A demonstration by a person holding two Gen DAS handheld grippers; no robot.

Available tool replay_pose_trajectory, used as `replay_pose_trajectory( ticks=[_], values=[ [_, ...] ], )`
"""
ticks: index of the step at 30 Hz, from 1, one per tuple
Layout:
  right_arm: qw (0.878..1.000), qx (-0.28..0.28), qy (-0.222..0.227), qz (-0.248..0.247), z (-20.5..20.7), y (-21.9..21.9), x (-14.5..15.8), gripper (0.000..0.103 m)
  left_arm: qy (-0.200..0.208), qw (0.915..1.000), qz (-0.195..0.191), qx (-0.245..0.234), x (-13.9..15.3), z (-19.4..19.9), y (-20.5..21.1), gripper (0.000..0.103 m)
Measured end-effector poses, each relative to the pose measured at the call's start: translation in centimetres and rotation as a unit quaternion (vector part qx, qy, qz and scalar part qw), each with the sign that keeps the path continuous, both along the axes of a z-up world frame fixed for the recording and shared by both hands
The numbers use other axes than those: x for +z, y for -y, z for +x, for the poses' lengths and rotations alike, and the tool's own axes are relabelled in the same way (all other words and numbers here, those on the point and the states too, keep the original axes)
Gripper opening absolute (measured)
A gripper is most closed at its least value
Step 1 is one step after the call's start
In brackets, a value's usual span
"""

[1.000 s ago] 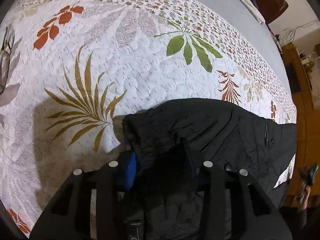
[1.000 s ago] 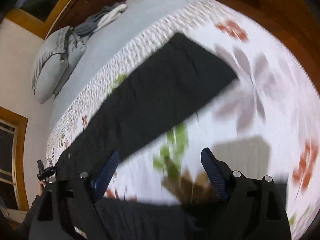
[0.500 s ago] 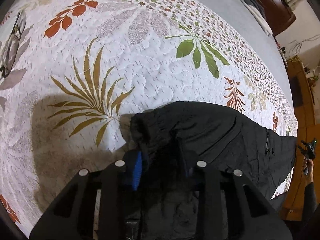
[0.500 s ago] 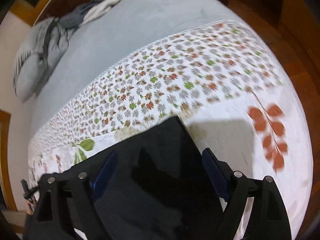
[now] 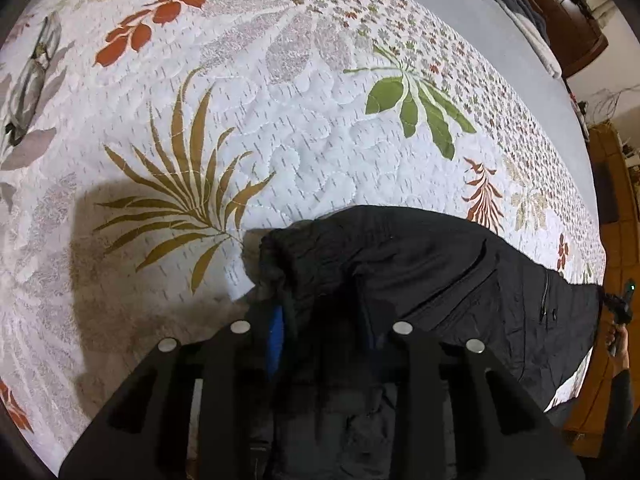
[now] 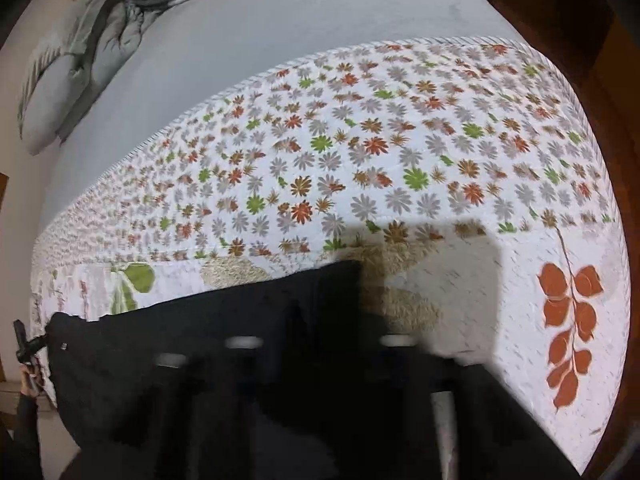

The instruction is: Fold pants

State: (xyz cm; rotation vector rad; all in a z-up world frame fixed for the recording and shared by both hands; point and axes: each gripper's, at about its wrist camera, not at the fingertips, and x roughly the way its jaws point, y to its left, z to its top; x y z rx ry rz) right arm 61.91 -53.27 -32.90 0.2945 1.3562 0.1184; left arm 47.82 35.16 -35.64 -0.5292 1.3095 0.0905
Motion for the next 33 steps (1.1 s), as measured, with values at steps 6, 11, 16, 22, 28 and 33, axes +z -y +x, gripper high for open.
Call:
replay_pose_trajectory(
  ticks=[6, 11, 16, 22, 28, 33],
  values=[
    [0.999, -0.002, 0.031, -0.011, -2.6, 0.2, 3.7, 0.009, 0.027, 0.9993, 0.017, 0.018, 2.6, -0.9, 0.3, 0.010],
    [0.998, -0.008, 0.057, -0.018, -4.9, 0.2, 8.0, 0.008, 0.062, 0.9977, 0.008, 0.024, 6.1, -1.9, 0.6, 0.009],
    [0.996, -0.012, 0.081, -0.025, -7.3, 0.3, 12.4, 0.008, 0.095, 0.9953, 0.007, 0.021, 9.5, -3.0, 1.7, 0.009],
    [0.993, -0.015, 0.116, -0.028, -11.3, 0.7, 17.0, 0.008, 0.138, 0.9903, -0.001, 0.017, 13.0, -5.0, 2.5, 0.009],
    [0.989, -0.029, 0.147, -0.021, -17.2, 1.6, 18.6, 0.008, 0.177, 0.9838, -0.017, 0.018, 15.5, -8.5, 2.7, 0.009],
    [0.984, -0.042, 0.172, -0.011, -22.8, 2.2, 18.4, 0.007, 0.205, 0.9780, -0.029, 0.021, 16.9, -11.7, 2.7, 0.009]
  ],
)
